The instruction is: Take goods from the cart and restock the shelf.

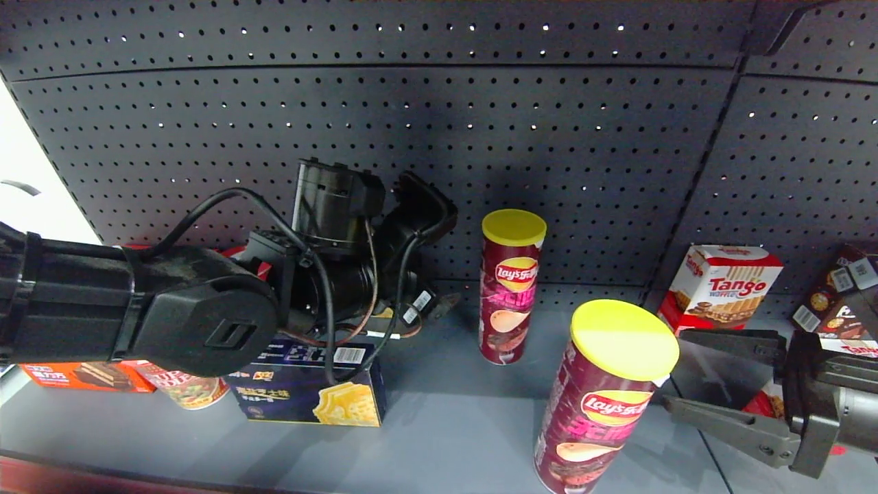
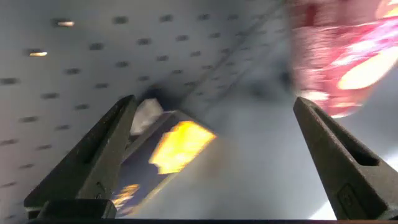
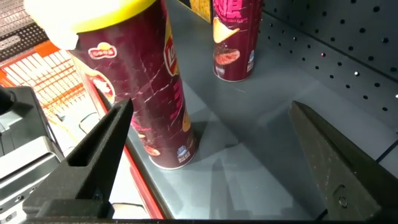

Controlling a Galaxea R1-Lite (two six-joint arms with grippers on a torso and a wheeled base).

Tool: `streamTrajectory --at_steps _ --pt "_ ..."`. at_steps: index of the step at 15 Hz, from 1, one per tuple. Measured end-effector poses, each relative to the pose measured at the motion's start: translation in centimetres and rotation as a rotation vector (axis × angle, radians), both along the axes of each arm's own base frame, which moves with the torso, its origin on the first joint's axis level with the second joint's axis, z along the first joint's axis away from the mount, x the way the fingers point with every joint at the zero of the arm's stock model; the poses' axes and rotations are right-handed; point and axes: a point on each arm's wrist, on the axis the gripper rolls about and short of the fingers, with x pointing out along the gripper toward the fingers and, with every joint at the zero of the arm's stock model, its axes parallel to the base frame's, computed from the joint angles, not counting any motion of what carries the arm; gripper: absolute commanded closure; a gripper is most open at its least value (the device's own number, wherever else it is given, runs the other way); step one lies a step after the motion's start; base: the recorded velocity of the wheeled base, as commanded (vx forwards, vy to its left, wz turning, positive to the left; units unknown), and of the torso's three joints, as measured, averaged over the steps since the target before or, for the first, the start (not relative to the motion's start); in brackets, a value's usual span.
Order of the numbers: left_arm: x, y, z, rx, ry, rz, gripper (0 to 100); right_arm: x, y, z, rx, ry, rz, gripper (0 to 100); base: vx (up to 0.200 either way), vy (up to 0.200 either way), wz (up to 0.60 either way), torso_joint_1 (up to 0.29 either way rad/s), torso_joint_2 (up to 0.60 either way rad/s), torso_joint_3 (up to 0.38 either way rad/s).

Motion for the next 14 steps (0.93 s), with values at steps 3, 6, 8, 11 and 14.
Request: streamTrajectory --at_steps 3,6,8,11,14 --pt "0.8 -0.3 0.1 0.012 -0.029 0.055 0 0.2 0.0 0.0 -0.001 0.003 -0.006 0 0.0 0.0 0.0 0.0 0.0 0.0" --pt "1.8 -1.3 -0.2 0.006 -0.041 0.056 0 0.4 -0.2 0.0 -0.002 0.005 -0.017 0 0.0 0.0 0.0 0.0 0.0 0.0" --pt "2.3 -2.0 -0.6 0.008 -0.04 0.048 0 0.4 -0.2 -0.1 -0.003 0.008 -0.021 0 0.0 0.0 0.0 0.0 0.0 0.0" --pt "2.7 -2.7 -1.5 0.016 -0.025 0.038 0 0.5 -0.2 -0.2 -0.004 0.014 -0.021 0 0.0 0.0 0.0 0.0 0.0 0.0" --pt "2.9 -3.4 -1.9 0.016 -0.019 0.029 0 0.6 -0.2 -0.2 -0.005 0.016 -0.021 0 0.0 0.0 0.0 0.0 0.0 0.0"
